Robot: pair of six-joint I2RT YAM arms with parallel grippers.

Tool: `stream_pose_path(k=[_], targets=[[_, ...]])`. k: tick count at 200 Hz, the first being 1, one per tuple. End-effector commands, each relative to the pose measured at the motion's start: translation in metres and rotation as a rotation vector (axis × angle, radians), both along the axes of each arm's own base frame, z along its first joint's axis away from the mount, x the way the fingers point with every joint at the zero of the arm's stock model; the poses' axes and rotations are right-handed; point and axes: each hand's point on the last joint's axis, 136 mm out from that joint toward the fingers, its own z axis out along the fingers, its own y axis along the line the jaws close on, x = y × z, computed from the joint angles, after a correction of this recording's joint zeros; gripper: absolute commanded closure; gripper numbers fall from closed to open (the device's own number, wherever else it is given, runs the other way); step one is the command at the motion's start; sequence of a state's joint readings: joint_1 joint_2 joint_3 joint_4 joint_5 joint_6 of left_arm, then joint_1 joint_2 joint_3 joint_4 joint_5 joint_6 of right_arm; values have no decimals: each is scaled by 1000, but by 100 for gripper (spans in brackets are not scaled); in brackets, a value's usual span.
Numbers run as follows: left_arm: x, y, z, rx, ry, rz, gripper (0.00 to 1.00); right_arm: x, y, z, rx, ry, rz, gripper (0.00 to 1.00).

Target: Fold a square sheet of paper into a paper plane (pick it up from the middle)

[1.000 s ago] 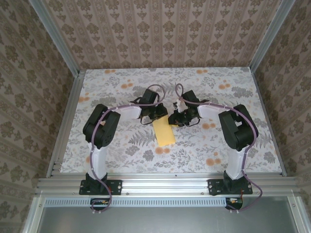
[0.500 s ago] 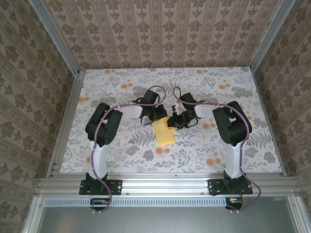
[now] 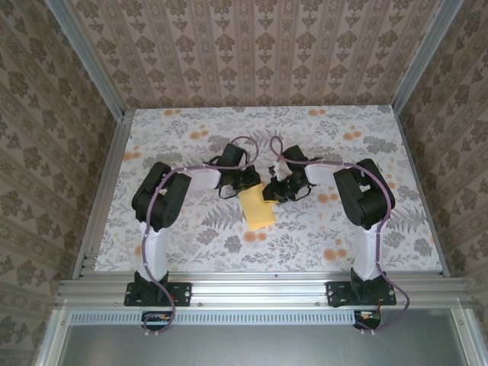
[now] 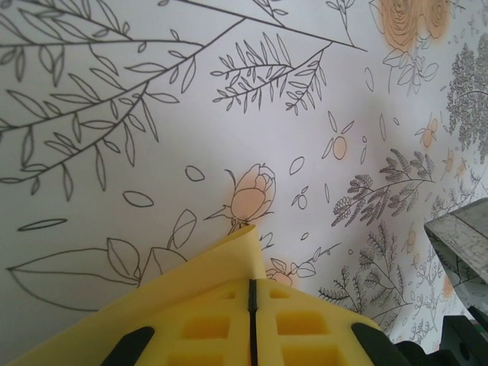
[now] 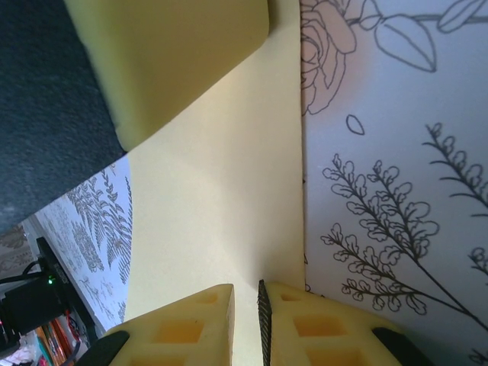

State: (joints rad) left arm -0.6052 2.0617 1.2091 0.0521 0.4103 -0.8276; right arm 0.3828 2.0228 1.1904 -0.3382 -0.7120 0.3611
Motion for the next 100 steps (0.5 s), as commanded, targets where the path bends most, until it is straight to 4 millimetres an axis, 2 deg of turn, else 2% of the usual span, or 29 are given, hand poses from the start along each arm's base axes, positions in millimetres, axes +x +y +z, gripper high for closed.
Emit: stream_pose_path(k=[1, 57, 100], targets=[[-18, 36, -47, 128, 76, 20, 91, -17, -9, -16, -62, 74, 16, 81], [-28, 51, -69, 183, 103, 42, 92, -31, -6, -5, -42, 93, 42, 81], [-30, 57, -76, 202, 112, 61, 92, -66, -14, -12, -67, 163, 59, 81]])
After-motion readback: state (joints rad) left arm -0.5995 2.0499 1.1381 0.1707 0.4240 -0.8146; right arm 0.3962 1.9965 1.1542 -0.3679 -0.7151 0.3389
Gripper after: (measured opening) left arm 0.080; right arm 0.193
